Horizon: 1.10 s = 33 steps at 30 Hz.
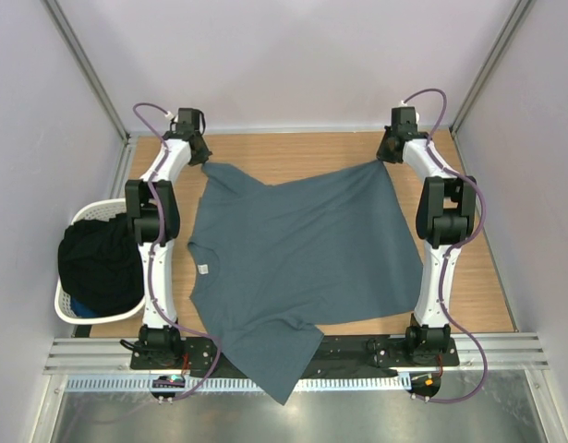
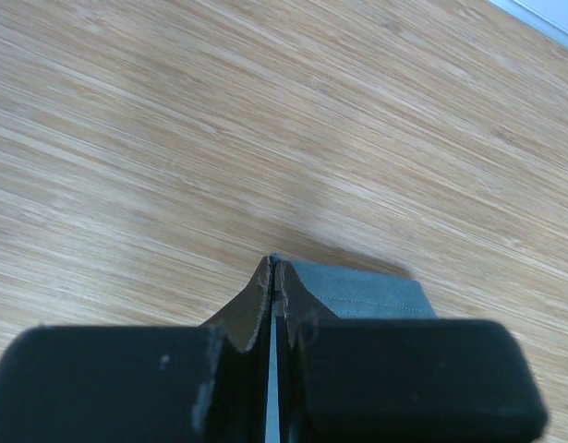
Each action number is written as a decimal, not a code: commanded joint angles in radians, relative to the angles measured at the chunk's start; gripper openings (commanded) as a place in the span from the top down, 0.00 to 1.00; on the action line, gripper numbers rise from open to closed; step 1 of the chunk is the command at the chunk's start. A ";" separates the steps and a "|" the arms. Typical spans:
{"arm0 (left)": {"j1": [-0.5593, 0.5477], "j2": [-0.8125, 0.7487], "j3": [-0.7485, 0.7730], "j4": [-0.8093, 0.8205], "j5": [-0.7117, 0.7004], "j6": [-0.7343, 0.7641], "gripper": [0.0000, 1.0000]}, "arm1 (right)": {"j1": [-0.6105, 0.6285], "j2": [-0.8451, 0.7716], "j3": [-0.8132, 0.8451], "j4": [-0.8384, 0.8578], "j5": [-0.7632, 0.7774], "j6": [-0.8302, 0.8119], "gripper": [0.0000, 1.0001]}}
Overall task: Fold and stack the t-shirts
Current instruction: Flatten the tshirt out
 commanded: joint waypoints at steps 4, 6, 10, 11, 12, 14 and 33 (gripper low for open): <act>0.021 -0.070 0.014 0.060 -0.013 -0.006 1.00 | -0.005 0.013 0.102 0.011 0.023 -0.051 0.70; 0.022 -0.062 0.026 0.064 0.018 0.002 1.00 | -0.031 0.053 0.155 -0.038 0.017 -0.049 0.56; 0.022 -0.034 0.055 0.064 0.051 0.003 1.00 | -0.034 0.065 0.203 -0.094 -0.003 -0.055 0.37; 0.021 -0.030 0.063 0.064 0.056 0.003 1.00 | -0.034 0.055 0.206 -0.097 -0.018 -0.057 0.37; 0.022 -0.028 0.065 0.064 0.056 0.003 1.00 | -0.034 0.047 0.206 -0.100 -0.063 -0.052 0.37; 0.021 -0.024 0.066 0.064 0.055 0.003 1.00 | -0.033 0.033 0.186 -0.095 -0.130 -0.038 0.37; 0.021 -0.008 0.081 0.065 0.053 0.011 1.00 | -0.017 0.114 0.197 -0.137 -0.152 -0.037 0.48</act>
